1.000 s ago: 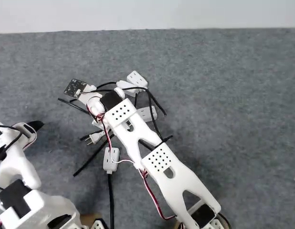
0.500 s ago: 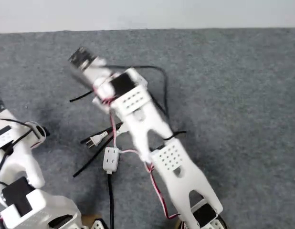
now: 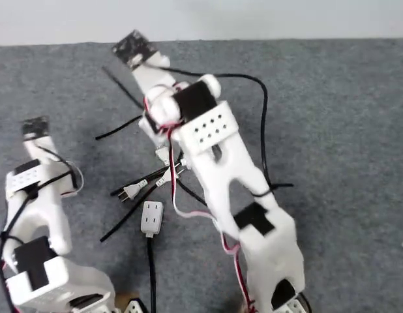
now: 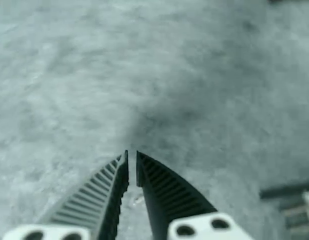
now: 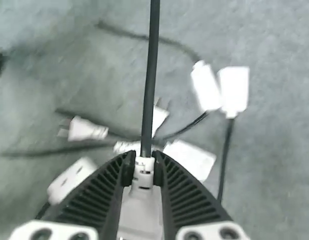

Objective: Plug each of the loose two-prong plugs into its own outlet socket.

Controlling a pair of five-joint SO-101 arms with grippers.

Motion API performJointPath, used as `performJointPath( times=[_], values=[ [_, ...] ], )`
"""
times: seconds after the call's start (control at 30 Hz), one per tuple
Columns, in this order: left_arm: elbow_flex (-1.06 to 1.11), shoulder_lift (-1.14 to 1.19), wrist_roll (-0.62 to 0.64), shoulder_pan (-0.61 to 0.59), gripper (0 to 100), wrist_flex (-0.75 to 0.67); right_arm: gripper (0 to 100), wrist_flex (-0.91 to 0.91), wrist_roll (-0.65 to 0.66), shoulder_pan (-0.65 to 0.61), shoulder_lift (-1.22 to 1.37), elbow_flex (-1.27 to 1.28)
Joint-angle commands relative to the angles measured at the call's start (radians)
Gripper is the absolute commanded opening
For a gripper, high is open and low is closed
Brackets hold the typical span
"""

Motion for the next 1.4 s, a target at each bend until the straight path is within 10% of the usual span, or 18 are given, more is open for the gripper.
performJointPath(
  times=[0.0, 0.63, 1.37],
  values=[
    [-0.030, -0.008, -0.176, 0.084, 2, 0.060, 0.9, -0.008, -0.012, -0.050, -0.202, 0.192],
    [0.185, -0.201, -0.669, 0.232, 1, 0.121, 0.9, -0.664, -0.058, -0.196, -0.615, 1.109],
    [0.521, -0.586, -0.591, 0.226, 1, -0.106, 2.4, -0.794, 0.000, -0.084, -0.602, 1.223]
  ],
)
